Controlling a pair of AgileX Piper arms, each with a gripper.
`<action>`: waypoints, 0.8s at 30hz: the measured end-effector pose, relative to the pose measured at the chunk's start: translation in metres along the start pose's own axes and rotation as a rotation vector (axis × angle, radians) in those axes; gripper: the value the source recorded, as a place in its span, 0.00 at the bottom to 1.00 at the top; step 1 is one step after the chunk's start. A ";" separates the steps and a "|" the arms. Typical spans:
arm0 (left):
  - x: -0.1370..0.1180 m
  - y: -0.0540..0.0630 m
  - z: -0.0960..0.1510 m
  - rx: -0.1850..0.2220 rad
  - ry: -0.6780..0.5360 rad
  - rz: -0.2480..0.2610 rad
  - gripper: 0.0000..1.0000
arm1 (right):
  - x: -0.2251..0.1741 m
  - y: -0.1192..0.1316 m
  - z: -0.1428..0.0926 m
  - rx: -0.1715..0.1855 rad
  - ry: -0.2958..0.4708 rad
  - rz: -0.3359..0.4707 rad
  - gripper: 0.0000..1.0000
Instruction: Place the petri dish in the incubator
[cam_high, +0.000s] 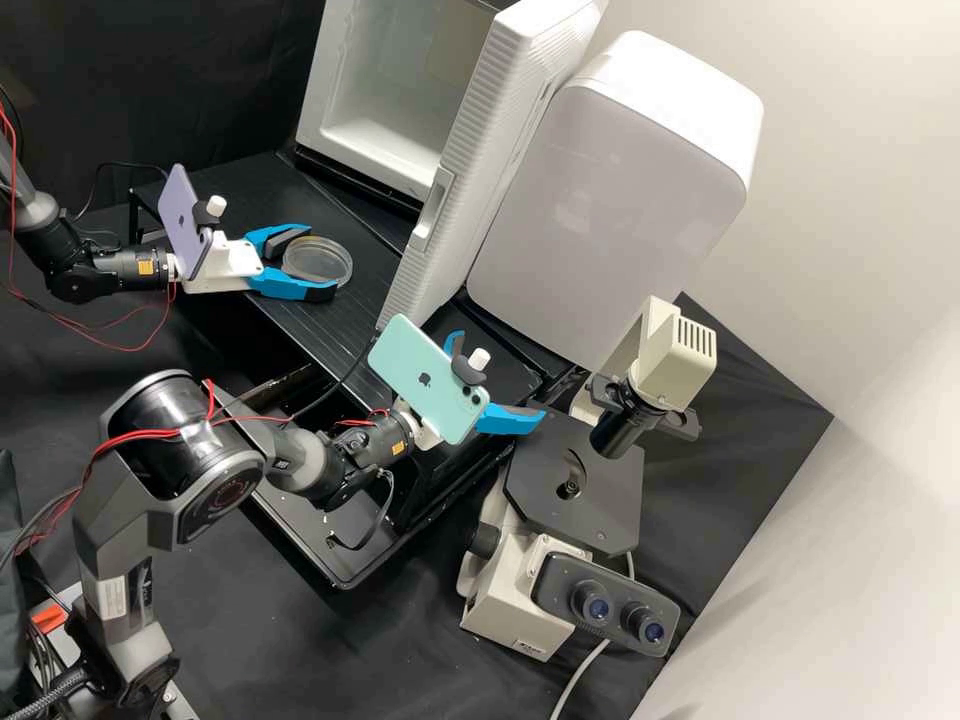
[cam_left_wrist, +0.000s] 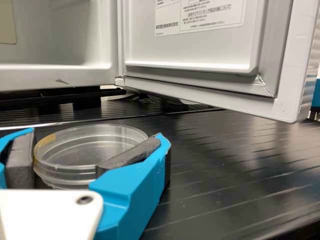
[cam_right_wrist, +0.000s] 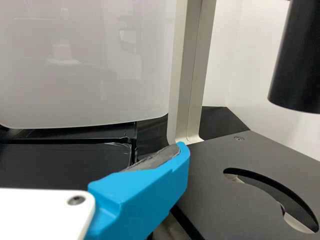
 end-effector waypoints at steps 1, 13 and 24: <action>0.000 0.000 0.000 0.000 0.000 0.000 0.00 | 0.000 0.000 0.000 0.000 0.000 0.000 1.00; -0.001 0.003 0.001 0.017 0.000 -0.008 0.00 | 0.000 0.000 0.000 0.000 0.000 0.000 1.00; -0.016 0.044 0.003 0.074 0.008 -0.021 0.00 | 0.000 0.000 0.000 0.000 0.000 0.000 1.00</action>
